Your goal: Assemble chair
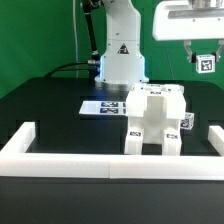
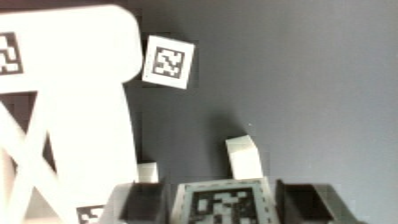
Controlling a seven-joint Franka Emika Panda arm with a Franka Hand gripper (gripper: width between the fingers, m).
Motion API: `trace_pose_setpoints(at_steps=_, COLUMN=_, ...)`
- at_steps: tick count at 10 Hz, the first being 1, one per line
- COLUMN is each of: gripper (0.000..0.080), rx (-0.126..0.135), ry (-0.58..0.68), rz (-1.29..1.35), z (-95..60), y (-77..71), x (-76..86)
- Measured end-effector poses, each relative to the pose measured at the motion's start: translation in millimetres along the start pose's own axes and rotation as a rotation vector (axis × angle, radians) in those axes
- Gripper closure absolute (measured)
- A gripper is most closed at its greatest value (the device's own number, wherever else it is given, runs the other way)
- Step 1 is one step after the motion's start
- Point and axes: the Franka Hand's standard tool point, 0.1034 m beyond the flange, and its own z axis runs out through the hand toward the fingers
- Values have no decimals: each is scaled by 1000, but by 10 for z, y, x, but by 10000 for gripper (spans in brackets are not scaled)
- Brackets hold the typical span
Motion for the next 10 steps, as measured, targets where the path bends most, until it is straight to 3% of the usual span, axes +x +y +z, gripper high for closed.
trace_pose_setpoints(at_steps=3, gripper=509, rx=-4, ry=-1, rz=-25, z=20, y=29, x=13)
trace_pose_setpoints(at_steps=7, gripper=509, rx=-31, ry=29, rz=-176, z=20, y=302, x=353)
trace_pose_setpoints(at_steps=10, gripper=509, rx=-32, ry=30, rz=-178, z=20, y=310, x=369)
